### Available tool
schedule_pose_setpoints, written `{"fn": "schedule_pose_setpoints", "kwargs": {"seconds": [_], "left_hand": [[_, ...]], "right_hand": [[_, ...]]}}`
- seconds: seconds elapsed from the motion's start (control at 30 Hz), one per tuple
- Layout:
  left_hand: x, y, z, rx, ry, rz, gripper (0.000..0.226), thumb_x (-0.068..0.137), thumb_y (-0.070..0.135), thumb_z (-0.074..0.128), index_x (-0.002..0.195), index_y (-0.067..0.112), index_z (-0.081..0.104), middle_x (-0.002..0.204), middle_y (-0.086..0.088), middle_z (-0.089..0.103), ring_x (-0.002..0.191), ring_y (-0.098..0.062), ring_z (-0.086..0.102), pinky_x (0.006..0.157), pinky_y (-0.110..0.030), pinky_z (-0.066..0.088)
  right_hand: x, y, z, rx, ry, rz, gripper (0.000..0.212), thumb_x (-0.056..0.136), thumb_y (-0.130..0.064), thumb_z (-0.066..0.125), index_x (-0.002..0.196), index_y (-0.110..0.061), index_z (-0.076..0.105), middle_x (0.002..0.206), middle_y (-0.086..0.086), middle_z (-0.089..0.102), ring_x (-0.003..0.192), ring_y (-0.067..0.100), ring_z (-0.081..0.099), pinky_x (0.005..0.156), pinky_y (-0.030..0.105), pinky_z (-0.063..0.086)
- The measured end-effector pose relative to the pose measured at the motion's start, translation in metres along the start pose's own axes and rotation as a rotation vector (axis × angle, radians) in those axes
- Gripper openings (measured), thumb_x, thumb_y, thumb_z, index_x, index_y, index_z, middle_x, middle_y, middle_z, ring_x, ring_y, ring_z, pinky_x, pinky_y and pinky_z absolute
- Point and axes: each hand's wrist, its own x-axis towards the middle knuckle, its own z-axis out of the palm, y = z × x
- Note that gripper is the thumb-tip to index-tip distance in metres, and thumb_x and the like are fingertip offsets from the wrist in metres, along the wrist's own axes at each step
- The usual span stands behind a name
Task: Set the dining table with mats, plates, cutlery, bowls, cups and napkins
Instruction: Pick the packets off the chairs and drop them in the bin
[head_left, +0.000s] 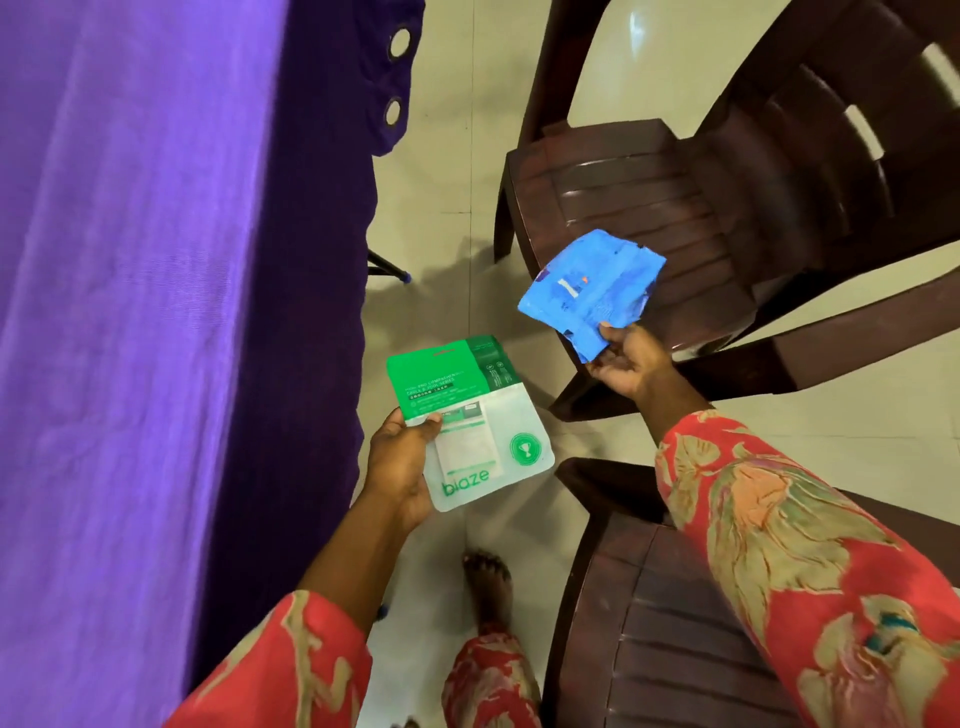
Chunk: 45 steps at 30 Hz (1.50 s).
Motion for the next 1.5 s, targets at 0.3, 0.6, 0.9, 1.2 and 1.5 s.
{"fn": "schedule_pose_setpoints", "kwargs": {"seconds": [0.3, 0.6, 0.9, 1.2, 1.5], "left_hand": [[-0.041, 0.03, 0.018, -0.091, -0.038, 0.062, 0.022, 0.095, -0.002, 0.043, 0.087, 0.015, 0.055, 0.082, -0.005, 0.064, 0.067, -0.019, 0.062, 0.058, -0.028, 0.053], [-0.1, 0.038, -0.008, -0.231, -0.116, 0.113, 0.025, 0.1, 0.031, 0.04, 0.096, 0.015, 0.059, 0.097, -0.01, 0.065, 0.088, -0.03, 0.062, 0.09, -0.05, 0.048], [-0.188, 0.051, -0.075, -0.305, -0.137, 0.403, 0.016, 0.091, 0.001, 0.055, 0.092, 0.015, 0.061, 0.085, -0.002, 0.071, 0.07, -0.021, 0.069, 0.06, -0.038, 0.059], [-0.274, 0.038, -0.208, -0.476, -0.056, 0.532, 0.025, 0.092, -0.008, 0.046, 0.098, 0.014, 0.055, 0.099, -0.01, 0.067, 0.071, -0.021, 0.066, 0.067, -0.042, 0.057], [-0.377, -0.044, -0.373, -0.605, -0.034, 0.675, 0.04, 0.082, -0.022, 0.033, 0.086, 0.01, 0.057, 0.07, -0.001, 0.073, 0.057, -0.017, 0.068, 0.051, -0.03, 0.057]], "right_hand": [[-0.084, -0.02, -0.004, -0.447, -0.528, 0.164, 0.078, 0.028, -0.018, 0.096, 0.1, -0.021, 0.067, 0.092, 0.003, 0.074, 0.074, 0.022, 0.072, 0.05, 0.035, 0.056], [-0.154, -0.009, 0.03, -0.709, -0.655, 0.209, 0.09, 0.029, -0.014, 0.097, 0.113, -0.011, 0.063, 0.107, 0.011, 0.071, 0.087, 0.026, 0.071, 0.072, 0.045, 0.059], [-0.246, 0.043, 0.107, -0.96, -0.782, 0.114, 0.095, 0.042, 0.012, 0.081, 0.124, -0.017, 0.043, 0.114, 0.008, 0.067, 0.098, 0.027, 0.068, 0.081, 0.05, 0.055], [-0.354, 0.152, 0.169, -0.959, -1.009, 0.084, 0.084, 0.042, -0.029, 0.095, 0.117, -0.011, 0.061, 0.113, 0.014, 0.068, 0.094, 0.027, 0.069, 0.081, 0.045, 0.057], [-0.453, 0.334, 0.185, -1.048, -1.191, 0.069, 0.095, 0.024, -0.018, 0.097, 0.108, -0.013, 0.052, 0.096, 0.011, 0.072, 0.079, 0.028, 0.071, 0.063, 0.044, 0.058]]}}
